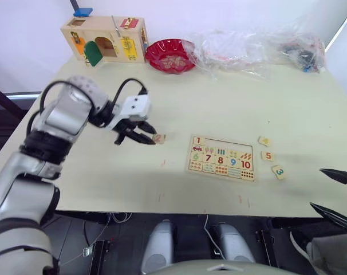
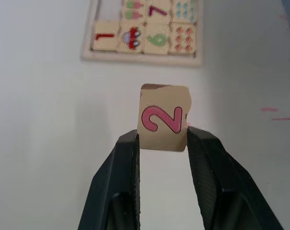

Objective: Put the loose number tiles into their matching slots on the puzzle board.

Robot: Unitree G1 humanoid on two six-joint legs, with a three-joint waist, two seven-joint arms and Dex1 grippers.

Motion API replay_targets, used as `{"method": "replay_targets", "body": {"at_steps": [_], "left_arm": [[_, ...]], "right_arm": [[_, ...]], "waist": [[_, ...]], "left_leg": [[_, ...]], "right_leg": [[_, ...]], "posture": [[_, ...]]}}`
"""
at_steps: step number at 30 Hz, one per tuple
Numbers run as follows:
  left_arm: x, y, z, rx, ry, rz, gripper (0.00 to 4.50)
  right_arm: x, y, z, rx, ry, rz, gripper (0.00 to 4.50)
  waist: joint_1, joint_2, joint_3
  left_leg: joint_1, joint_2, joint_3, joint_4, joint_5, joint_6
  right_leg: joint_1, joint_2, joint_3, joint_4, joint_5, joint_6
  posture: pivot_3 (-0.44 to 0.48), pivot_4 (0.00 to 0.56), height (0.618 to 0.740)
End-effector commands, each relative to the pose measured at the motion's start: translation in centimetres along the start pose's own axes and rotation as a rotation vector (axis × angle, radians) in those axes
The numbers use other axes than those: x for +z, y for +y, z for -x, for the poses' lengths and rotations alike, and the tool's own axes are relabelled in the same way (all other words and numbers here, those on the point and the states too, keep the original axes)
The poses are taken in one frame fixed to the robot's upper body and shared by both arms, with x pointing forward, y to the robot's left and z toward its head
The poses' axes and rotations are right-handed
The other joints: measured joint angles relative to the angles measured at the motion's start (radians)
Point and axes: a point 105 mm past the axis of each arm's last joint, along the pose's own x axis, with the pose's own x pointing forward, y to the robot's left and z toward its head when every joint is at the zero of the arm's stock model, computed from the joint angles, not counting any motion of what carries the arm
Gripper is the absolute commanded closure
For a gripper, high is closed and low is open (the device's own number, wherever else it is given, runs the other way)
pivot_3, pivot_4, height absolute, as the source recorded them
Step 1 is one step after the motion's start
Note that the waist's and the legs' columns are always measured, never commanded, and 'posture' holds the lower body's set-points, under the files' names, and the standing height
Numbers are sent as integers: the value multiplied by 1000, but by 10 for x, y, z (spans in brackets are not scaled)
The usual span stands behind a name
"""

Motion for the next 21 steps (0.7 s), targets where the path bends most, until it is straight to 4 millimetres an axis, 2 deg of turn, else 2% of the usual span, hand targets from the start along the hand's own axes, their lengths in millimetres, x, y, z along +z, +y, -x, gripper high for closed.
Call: {"method": "replay_targets", "body": {"at_steps": [1, 5, 10, 14, 21], "left_arm": [[24, 6, -5, -47, 75, 0, 3564], [54, 19, -15, -73, 70, -56, 3564], [70, 33, -42, -115, 205, -130, 3564], [86, 41, -62, -131, 238, -133, 3564], [99, 52, -100, -106, 311, -92, 3564]], "right_arm": [[10, -3, 1, -24, -31, 48, 0], [13, -3, 0, -38, -39, 61, 0], [16, -3, -1, -50, -49, 77, 0], [17, -3, -1, -63, -49, 97, 0], [19, -3, 0, -74, -43, 111, 0]], "waist": [[1, 0, 0], [-2, 0, 0], [-5, 1, 0], [-2, 0, 1], [-3, 0, 1]], "left_leg": [[0, 0, 0, 0, 0, 0], [0, 0, -1, 0, 0, 0], [0, 0, -1, 0, 0, 0], [0, -1, -1, 0, 0, 0], [-2, -2, -2, 0, 0, 0]], "right_leg": [[0, 0, 0, 0, 0, 0], [0, 1, 1, 0, 0, 1], [0, 2, 2, 1, -1, 1], [0, 2, 4, 0, -1, 1], [-1, 3, 4, 0, -2, 2]], "posture": [[0, 150, 740], [0, 150, 740], [0, 150, 740], [0, 150, 740], [0, 150, 740]]}}
